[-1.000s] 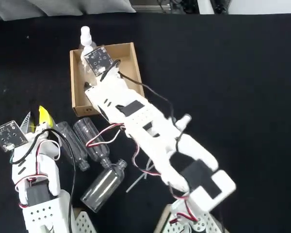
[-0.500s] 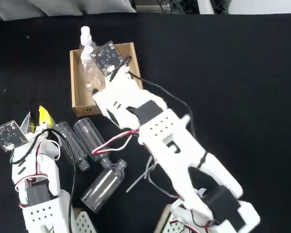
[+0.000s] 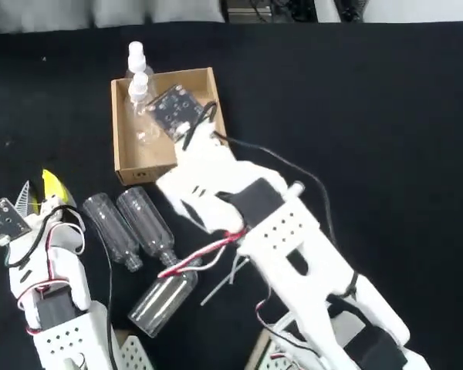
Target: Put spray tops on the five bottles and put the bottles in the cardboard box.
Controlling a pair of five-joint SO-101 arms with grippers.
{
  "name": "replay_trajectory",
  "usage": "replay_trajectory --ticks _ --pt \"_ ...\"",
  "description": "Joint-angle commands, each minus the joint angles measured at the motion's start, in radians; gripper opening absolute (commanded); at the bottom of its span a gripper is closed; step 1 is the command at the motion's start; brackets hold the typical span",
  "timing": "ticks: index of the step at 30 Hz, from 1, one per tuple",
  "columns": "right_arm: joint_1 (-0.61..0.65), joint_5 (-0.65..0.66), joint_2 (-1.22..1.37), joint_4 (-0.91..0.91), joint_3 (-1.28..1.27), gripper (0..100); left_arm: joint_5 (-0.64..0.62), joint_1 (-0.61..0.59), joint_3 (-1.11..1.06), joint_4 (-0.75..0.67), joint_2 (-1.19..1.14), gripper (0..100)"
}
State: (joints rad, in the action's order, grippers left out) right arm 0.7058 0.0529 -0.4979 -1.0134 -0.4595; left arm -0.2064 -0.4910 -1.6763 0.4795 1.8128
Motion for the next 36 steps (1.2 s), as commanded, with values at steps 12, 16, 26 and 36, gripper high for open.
replay_trajectory --ticks 12,16,26,36 --pt "0.140 0.000 -0.050 -0.029 -0.028 26.6 0.002 -0.051 -0.024 -0.029 0.011 11" --pt "0.169 -0.002 -0.048 -0.035 -0.030 26.8 0.002 -0.051 -0.024 -0.029 0.011 11" --pt "0.232 -0.002 -0.048 0.115 -0.150 26.9 0.002 -0.053 -0.024 -0.029 0.011 11" --pt "0.252 -0.003 -0.048 0.233 -0.226 27.0 0.002 -0.053 -0.024 -0.031 0.011 11"
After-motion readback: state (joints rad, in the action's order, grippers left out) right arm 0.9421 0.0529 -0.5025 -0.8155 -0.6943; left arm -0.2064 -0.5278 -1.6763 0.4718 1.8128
